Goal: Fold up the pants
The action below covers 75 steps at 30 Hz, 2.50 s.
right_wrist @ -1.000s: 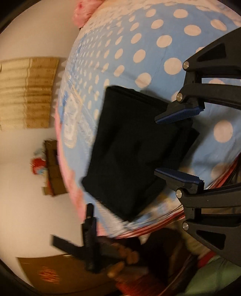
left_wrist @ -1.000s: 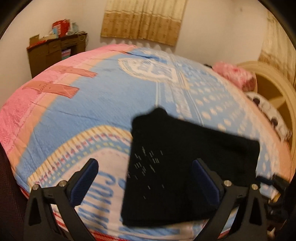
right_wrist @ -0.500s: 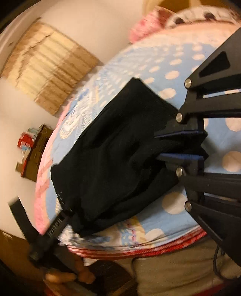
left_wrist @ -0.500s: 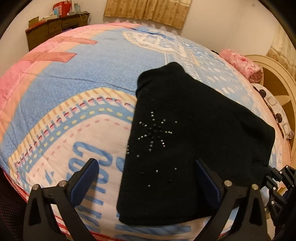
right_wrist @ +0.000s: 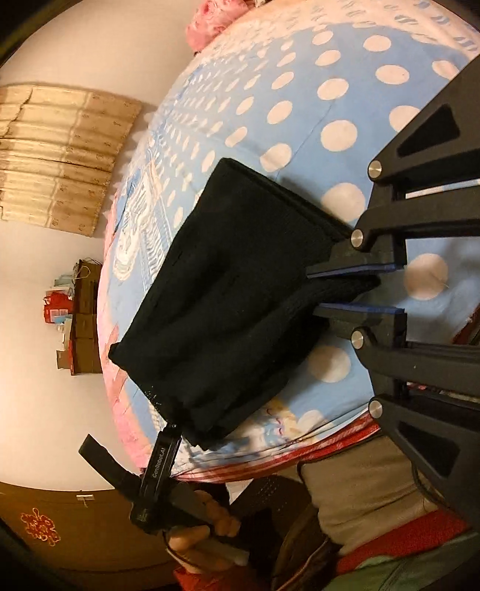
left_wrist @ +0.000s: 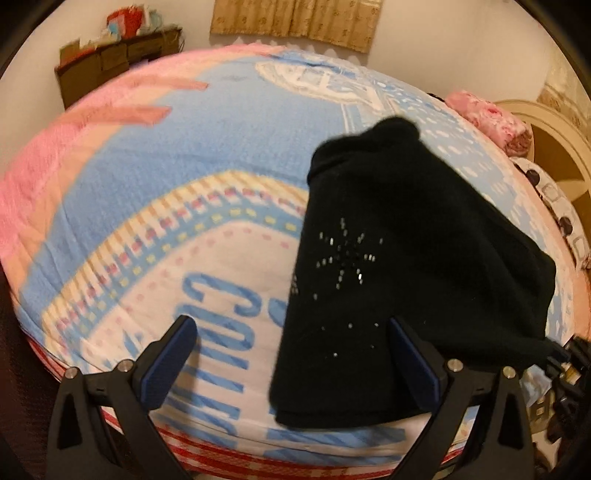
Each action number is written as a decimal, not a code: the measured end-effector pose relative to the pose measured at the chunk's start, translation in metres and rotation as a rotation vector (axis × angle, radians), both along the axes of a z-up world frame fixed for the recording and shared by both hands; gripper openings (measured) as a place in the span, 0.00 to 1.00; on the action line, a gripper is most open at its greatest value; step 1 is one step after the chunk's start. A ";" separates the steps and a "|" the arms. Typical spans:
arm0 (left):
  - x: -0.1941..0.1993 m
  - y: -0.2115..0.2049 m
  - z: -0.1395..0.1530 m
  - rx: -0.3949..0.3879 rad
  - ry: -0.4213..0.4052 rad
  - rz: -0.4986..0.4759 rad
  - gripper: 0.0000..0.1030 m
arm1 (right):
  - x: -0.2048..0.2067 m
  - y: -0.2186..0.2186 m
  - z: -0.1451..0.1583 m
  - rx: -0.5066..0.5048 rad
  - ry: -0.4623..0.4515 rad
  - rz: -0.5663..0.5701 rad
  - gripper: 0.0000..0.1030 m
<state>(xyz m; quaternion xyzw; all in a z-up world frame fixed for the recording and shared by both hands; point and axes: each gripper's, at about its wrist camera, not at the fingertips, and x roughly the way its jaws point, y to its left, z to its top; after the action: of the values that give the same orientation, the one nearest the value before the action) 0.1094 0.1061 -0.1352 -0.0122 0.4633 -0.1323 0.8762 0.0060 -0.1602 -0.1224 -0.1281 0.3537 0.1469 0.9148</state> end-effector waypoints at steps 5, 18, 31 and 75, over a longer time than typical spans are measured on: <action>-0.002 0.007 0.043 -0.020 -0.119 0.001 1.00 | -0.004 -0.014 0.026 0.071 -0.050 -0.045 0.53; 0.089 -0.050 0.022 0.068 -0.106 0.044 1.00 | 0.093 -0.022 0.010 0.354 -0.092 -0.168 0.53; 0.070 -0.006 0.046 -0.163 -0.121 0.049 1.00 | 0.072 -0.090 0.029 0.703 -0.158 -0.277 0.61; 0.036 -0.030 -0.002 -0.065 -0.034 -0.013 1.00 | 0.067 -0.052 -0.029 0.879 0.199 -0.298 0.43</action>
<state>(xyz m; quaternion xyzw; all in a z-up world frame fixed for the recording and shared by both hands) 0.1457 0.0764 -0.1375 -0.0354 0.4437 -0.1533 0.8823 0.0734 -0.2119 -0.1509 0.3378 0.3585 0.1616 0.8551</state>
